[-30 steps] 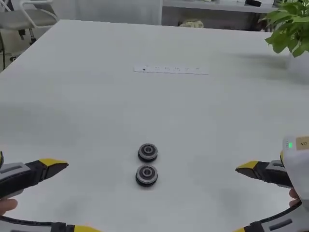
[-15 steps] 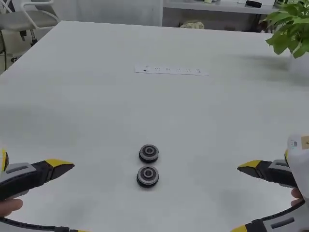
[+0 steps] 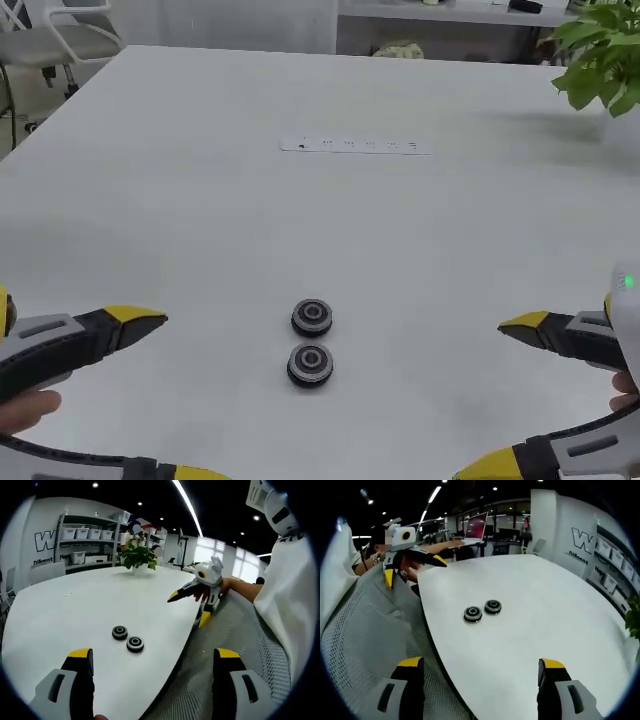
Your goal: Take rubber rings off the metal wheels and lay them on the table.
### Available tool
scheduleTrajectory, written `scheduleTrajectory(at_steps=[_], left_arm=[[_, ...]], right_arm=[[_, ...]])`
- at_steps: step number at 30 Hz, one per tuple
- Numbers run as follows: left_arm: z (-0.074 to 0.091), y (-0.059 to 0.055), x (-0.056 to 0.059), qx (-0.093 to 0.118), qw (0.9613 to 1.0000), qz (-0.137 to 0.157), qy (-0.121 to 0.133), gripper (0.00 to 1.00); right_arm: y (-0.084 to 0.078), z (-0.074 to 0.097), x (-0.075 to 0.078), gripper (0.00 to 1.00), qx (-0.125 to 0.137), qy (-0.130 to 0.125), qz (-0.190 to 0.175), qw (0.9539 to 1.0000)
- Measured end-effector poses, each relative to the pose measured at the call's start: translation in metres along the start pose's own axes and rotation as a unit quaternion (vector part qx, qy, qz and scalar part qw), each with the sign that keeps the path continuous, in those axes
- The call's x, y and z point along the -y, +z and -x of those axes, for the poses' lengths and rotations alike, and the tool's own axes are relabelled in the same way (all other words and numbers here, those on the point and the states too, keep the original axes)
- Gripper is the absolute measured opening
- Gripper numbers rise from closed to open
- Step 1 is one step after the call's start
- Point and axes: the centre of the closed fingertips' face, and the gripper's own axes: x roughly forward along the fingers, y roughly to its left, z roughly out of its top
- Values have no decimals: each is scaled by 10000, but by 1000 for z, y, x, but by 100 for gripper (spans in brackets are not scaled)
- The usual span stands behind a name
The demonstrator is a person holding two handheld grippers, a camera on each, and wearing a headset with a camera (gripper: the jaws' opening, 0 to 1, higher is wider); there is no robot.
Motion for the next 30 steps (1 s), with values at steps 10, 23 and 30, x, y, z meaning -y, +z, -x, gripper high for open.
scheduleTrajectory(at_steps=[10,23,30], left_arm=[[2,6,2,-147,9995,-279,31,99],[7,41,1,177,9982,-568,34,98],[6,65,-2,410,9938,-1033,-18,97]], right_arm=[[22,4,-2,94,276,-82,185,9994],[75,6,-13,90,792,15,723,9942],[97,2,-7,86,932,67,864,9919]])
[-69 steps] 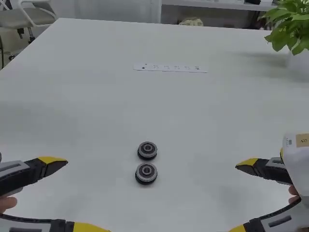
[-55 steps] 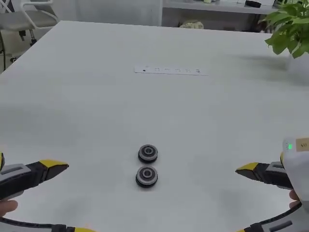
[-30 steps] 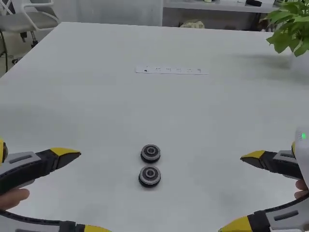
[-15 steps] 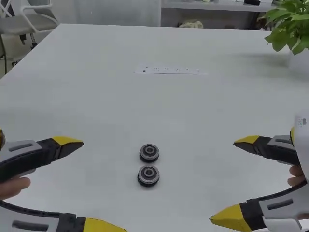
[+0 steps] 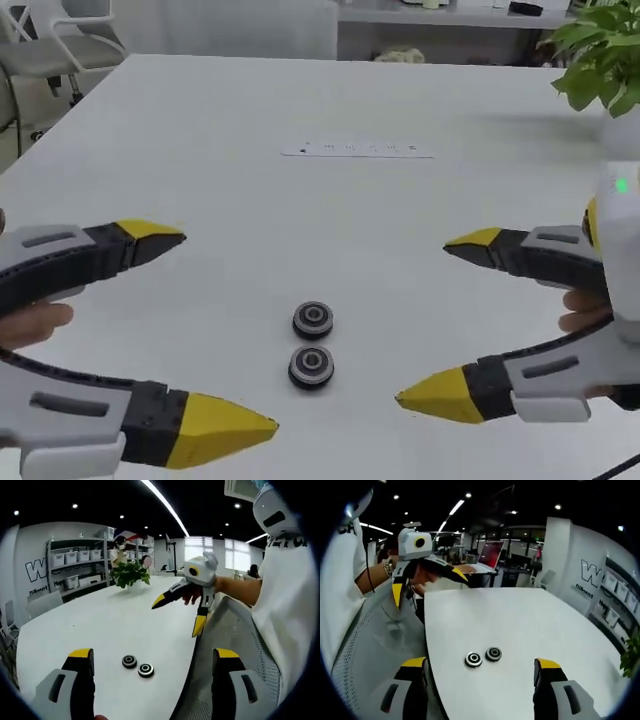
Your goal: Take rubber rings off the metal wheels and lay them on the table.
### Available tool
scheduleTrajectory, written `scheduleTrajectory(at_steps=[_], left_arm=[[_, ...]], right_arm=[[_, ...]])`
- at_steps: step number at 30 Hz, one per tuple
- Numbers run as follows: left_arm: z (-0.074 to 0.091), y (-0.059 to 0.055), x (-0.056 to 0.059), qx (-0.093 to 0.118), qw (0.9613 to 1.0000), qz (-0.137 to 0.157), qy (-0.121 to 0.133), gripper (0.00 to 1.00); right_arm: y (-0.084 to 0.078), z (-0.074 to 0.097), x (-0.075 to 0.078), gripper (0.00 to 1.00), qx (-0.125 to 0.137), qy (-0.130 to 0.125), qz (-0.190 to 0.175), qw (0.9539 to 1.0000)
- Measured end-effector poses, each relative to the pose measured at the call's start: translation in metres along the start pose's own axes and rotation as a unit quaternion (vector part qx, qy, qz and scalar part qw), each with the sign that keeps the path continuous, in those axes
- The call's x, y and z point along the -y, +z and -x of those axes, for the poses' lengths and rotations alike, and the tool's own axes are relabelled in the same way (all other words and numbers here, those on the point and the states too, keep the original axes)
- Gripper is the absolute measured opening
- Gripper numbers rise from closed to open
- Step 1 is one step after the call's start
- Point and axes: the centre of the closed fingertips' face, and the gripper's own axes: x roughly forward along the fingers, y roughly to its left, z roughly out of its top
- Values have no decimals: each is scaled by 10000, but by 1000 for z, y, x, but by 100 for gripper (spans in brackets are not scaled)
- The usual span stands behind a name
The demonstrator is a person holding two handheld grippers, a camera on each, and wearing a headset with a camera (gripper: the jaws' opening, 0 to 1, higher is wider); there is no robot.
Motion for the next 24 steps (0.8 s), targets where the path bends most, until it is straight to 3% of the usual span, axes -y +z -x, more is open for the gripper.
scheduleTrajectory(at_steps=[12,20,24], left_arm=[[-10,25,-17,34,9991,-396,-173,95],[-25,39,-42,-62,9978,-660,-88,94],[-39,47,-46,119,9950,-971,-179,91]], right_arm=[[28,-14,19,77,230,75,216,9995],[43,-31,28,71,489,249,97,9984],[51,-37,36,65,642,239,189,9975]])
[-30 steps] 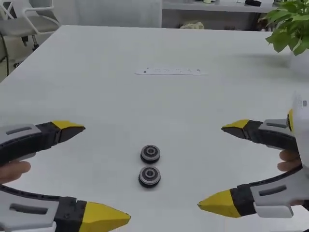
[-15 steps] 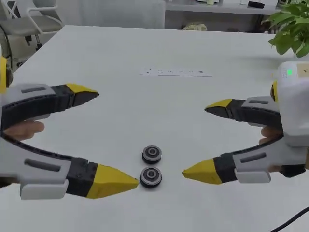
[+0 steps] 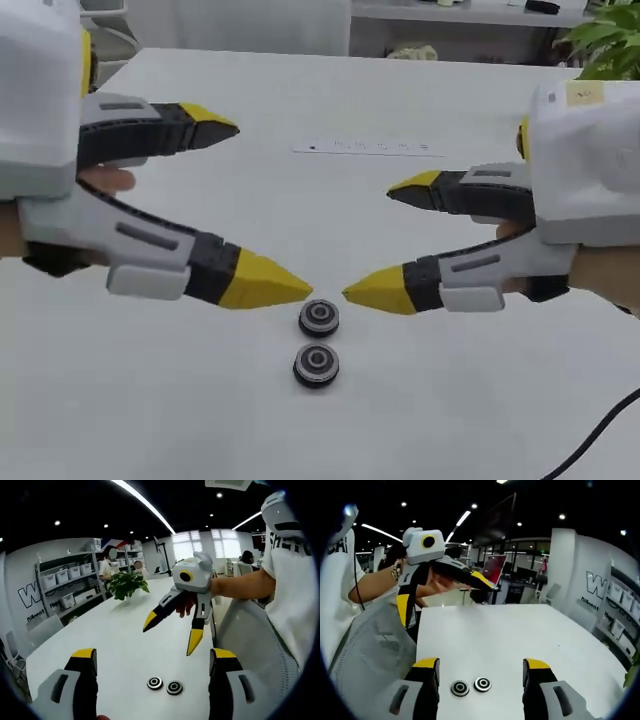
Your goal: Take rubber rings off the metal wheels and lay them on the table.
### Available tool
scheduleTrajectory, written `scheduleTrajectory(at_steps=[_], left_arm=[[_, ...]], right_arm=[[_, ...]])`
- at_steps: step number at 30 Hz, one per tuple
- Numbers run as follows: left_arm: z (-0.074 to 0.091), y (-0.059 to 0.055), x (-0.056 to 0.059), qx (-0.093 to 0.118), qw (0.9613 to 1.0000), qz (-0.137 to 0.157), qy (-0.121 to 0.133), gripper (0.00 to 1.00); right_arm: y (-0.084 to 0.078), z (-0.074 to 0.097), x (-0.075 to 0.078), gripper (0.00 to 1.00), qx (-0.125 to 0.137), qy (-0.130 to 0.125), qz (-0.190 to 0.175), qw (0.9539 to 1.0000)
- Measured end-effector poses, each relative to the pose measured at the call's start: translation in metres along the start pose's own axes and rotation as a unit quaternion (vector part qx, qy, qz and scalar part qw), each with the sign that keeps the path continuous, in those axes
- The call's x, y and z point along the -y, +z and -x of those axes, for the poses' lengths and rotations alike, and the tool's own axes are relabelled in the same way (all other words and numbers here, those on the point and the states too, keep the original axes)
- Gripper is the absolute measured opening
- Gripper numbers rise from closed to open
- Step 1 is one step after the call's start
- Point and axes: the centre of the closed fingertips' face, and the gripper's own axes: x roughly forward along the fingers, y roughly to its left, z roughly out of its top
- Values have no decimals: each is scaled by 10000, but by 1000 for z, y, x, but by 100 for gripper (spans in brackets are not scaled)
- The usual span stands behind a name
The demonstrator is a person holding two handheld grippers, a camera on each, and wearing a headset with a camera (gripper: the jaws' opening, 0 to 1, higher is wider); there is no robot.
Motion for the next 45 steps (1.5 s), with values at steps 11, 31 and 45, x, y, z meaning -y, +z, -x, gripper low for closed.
scheduleTrajectory(at_steps=[11,31,45], left_arm=[[-28,-20,-20,343,9991,-12,257,68],[-54,-106,16,-386,9979,509,-102,44],[-73,-130,52,-605,9924,823,-690,31]], right_arm=[[-11,-16,5,53,531,149,-649,9964],[-90,-42,-27,39,-634,616,-514,9948],[-121,-48,-38,27,-1012,765,-603,9901]])
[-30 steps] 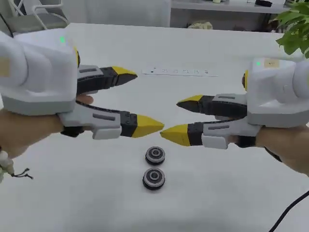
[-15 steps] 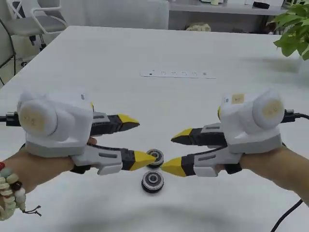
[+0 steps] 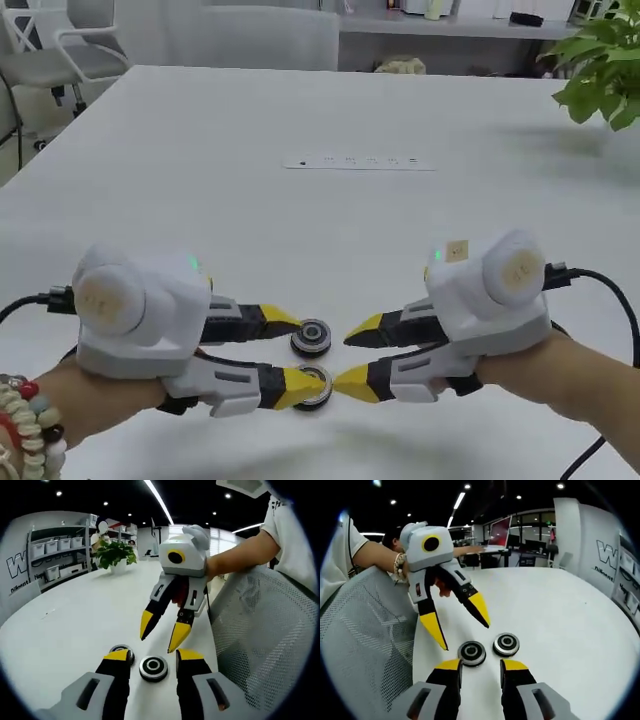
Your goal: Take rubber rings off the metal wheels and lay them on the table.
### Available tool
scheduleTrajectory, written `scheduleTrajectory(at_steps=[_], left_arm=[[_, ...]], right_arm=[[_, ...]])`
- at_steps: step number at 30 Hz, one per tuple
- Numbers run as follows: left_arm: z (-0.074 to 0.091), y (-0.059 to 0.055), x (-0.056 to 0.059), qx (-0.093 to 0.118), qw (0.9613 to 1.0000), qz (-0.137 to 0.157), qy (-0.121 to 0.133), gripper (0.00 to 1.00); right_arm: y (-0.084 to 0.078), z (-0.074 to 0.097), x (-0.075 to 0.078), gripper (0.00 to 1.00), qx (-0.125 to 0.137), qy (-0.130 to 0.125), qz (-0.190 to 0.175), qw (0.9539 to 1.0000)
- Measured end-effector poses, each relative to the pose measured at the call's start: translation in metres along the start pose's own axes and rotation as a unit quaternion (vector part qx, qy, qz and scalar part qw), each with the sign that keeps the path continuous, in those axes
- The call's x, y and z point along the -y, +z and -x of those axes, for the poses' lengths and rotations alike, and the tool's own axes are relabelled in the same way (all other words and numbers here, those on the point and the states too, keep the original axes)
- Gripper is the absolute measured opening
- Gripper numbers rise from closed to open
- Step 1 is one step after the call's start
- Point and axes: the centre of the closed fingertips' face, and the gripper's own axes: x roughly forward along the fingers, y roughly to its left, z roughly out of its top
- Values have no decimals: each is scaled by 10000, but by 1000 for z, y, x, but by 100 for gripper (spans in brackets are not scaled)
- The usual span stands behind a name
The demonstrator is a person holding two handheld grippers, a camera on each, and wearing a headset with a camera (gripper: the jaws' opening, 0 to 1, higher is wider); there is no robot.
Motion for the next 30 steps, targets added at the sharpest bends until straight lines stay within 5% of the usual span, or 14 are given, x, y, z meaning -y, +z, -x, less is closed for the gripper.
scheduleTrajectory(at_steps=[10,20,30], left_arm=[[-13,-24,9,-385,9992,-43,-122,21],[-7,-24,-3,-274,9994,228,41,18],[-8,-29,-7,-362,9993,83,103,13]], right_arm=[[-14,-8,-7,24,-201,133,-38,9997],[-13,-13,-11,22,-199,159,-123,9996],[-13,-18,-11,24,-220,76,-84,9997]])
